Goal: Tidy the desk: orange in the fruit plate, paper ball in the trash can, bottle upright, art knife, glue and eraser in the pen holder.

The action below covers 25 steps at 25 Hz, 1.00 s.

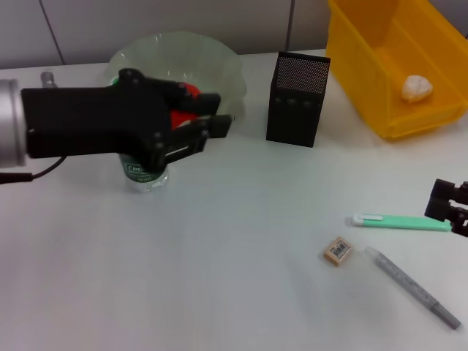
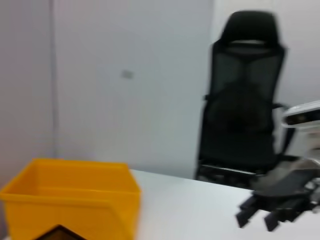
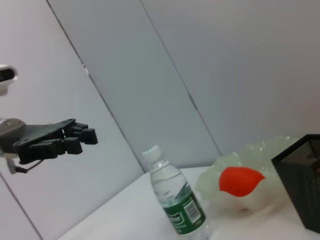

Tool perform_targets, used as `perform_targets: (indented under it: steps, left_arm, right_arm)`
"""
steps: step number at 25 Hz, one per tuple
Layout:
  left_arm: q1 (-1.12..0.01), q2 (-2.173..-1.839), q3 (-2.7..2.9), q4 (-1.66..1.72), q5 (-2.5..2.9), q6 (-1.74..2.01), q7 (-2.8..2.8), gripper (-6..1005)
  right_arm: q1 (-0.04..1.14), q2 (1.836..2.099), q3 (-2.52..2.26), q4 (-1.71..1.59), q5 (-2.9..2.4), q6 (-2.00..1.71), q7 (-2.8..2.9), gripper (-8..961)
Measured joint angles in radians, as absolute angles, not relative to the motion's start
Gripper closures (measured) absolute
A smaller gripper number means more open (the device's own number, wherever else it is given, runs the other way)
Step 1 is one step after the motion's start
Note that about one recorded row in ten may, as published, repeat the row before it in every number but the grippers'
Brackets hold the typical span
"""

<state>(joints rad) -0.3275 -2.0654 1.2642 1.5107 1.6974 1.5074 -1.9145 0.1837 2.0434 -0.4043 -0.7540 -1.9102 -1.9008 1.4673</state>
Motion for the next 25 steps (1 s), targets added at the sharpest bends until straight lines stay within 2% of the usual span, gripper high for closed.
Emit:
perform_targets:
  steps: [6, 8, 14, 20, 25]
  left_arm:
    - [-0.415, -2.063, 1.143, 1.301, 1.689, 1.656, -1.789, 679]
    - [-0.423, -2.062, 1.139, 1.265, 1.696, 1.661, -1.755, 871]
    - [-0.446, -2.062, 1.133, 1.179, 1.751, 1.651, -1.658, 886]
    - [-0.473, -2.061, 1.121, 1.108, 1.789, 1.623, -1.633, 970]
    - [-0.481, -2.061, 1.106, 1.083, 1.807, 1.601, -1.631, 951]
  right_arm:
    - [0.190, 2.045, -0.405, -0.753, -1.928, -1.917, 1.474, 429]
    - [0.198, 2.047, -0.405, -0.754, -1.951, -1.919, 1.482, 428]
    - [0.224, 2.049, -0.405, -0.758, -1.991, -1.918, 1.518, 428]
    - [0.260, 2.046, -0.405, -0.801, -2.051, -1.916, 1.589, 429]
    - [0.270, 2.070, -0.405, -0.964, -2.111, -1.937, 1.705, 428]
